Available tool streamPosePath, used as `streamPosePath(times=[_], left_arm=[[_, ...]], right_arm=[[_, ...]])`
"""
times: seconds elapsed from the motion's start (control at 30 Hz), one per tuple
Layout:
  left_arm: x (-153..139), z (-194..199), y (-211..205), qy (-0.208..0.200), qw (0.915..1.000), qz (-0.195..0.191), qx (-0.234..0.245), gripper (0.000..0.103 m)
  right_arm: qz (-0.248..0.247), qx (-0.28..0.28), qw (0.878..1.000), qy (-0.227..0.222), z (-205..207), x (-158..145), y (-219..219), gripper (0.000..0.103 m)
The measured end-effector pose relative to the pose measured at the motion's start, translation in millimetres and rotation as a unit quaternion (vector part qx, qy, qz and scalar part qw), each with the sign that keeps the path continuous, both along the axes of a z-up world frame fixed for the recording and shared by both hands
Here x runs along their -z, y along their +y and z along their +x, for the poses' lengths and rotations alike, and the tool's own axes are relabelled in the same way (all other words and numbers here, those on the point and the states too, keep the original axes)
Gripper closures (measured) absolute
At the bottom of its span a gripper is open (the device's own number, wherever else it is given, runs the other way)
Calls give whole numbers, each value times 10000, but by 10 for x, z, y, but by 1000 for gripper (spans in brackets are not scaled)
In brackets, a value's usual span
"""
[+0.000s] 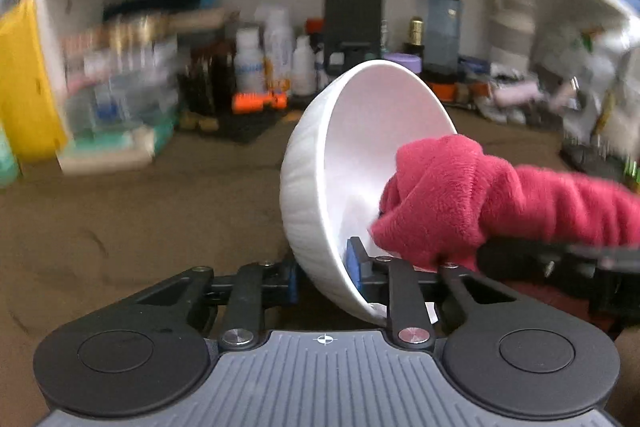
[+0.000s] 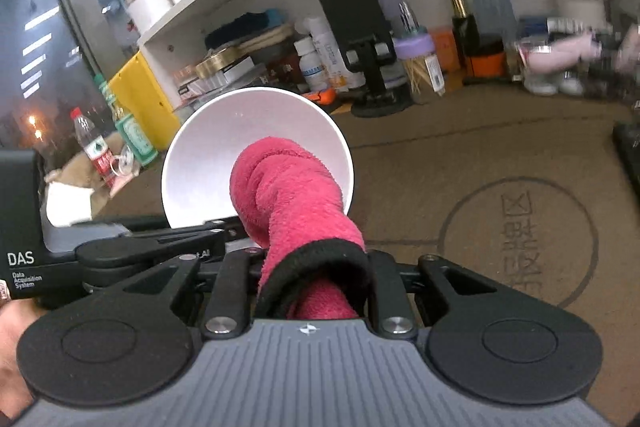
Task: Clean bowl
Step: 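Hold the bowl with the left gripper while the right gripper wipes its inside with the towel, then hold the bowl with the left gripper while the right gripper scrubs the inner wall with the towel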
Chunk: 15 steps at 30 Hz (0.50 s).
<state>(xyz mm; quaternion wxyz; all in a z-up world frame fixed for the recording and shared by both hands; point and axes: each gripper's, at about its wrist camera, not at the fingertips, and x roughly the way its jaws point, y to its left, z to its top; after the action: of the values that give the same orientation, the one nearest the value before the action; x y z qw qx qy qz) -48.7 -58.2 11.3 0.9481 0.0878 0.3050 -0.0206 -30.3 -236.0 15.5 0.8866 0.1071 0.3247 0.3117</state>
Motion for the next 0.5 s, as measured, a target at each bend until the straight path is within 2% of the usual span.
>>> streamPosePath(times=[0.07, 0.13, 0.2, 0.3, 0.37, 0.43, 0.5], left_arm=[[-9, -130, -65, -112, 9984, 509, 225, 79], [-9, -252, -123, -158, 9942, 944, 489, 78], [-18, -314, -141, -100, 9914, 1143, 630, 75], [-40, -326, -72, 68, 9879, 1313, 828, 73], [-63, -317, -8, 187, 9855, 1376, 972, 73], [-88, -314, 47, 276, 9832, 1431, 1096, 73], [-125, -287, 131, 395, 9815, 1438, 1204, 73]], right_arm=[[-184, 168, 9997, -19, 5, -13, 54, 81], [-167, 193, 9997, -48, 45, -75, 99, 81], [-291, 212, 9990, -259, 32, -166, 170, 81], [-571, 43, 9936, -969, -104, -374, 359, 81], [-793, -370, 9827, -1633, -282, -489, 545, 81], [-929, -760, 9711, -2062, -417, -503, 622, 81], [-1056, -1325, 9510, -2588, -608, -490, 681, 82]])
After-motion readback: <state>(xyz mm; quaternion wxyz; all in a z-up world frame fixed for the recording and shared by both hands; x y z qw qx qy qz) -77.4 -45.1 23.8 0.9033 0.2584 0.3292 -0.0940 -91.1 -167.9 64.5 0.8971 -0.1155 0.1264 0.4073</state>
